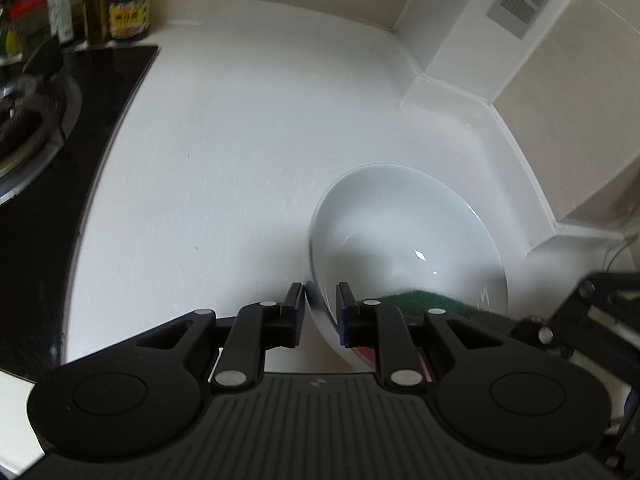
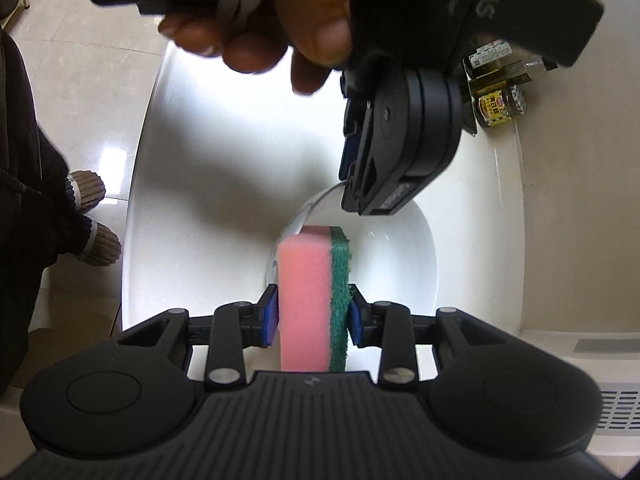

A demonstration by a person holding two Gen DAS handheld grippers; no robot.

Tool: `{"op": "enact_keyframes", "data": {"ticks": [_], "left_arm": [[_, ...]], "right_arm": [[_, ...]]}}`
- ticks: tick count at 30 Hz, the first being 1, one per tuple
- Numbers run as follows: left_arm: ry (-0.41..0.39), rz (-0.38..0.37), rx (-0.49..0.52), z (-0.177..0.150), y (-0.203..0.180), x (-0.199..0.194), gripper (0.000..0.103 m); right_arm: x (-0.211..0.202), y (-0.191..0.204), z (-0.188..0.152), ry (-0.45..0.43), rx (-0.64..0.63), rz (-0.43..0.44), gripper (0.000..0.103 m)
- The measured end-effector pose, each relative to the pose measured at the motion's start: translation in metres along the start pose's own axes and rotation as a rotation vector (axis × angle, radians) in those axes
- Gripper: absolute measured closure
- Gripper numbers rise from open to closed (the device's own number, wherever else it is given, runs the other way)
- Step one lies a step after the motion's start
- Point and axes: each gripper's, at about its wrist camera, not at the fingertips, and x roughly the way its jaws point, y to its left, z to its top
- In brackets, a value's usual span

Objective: Clean bowl

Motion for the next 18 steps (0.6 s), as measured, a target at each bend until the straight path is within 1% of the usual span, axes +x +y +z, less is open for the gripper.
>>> {"op": "enact_keyframes", "data": {"ticks": [1,5,8,10,12,14,17,18], "left_arm": [[0.012,-0.004,0.015,0.004,0.000,0.002,0.085],[0.110,-0.026,0.171,0.031,-0.005,0.014,0.086],[0.182,-0.050,0.259,0.054,-0.009,0.026,0.088],[0.192,-0.060,0.242,0.060,-0.007,0.030,0.088],[0.189,-0.071,0.183,0.058,-0.001,0.029,0.086],[0.185,-0.084,0.127,0.052,0.004,0.025,0.085],[0.183,-0.113,0.039,0.038,0.014,0.018,0.085],[0.176,-0.100,0.048,0.033,0.013,0.015,0.085]], "right_arm": [[0.000,0.001,0.001,-0.006,0.003,0.000,0.073],[0.000,0.004,0.004,-0.007,-0.017,0.001,0.073],[0.004,0.007,0.008,0.015,-0.009,-0.003,0.073],[0.007,0.008,0.011,0.030,0.010,-0.002,0.073],[0.009,0.006,0.012,0.041,0.043,0.003,0.073],[0.012,0.003,0.013,0.048,0.083,0.013,0.073],[0.013,-0.009,0.016,0.054,0.176,0.038,0.074],[0.012,-0.012,0.018,0.055,0.194,0.044,0.073]]}}
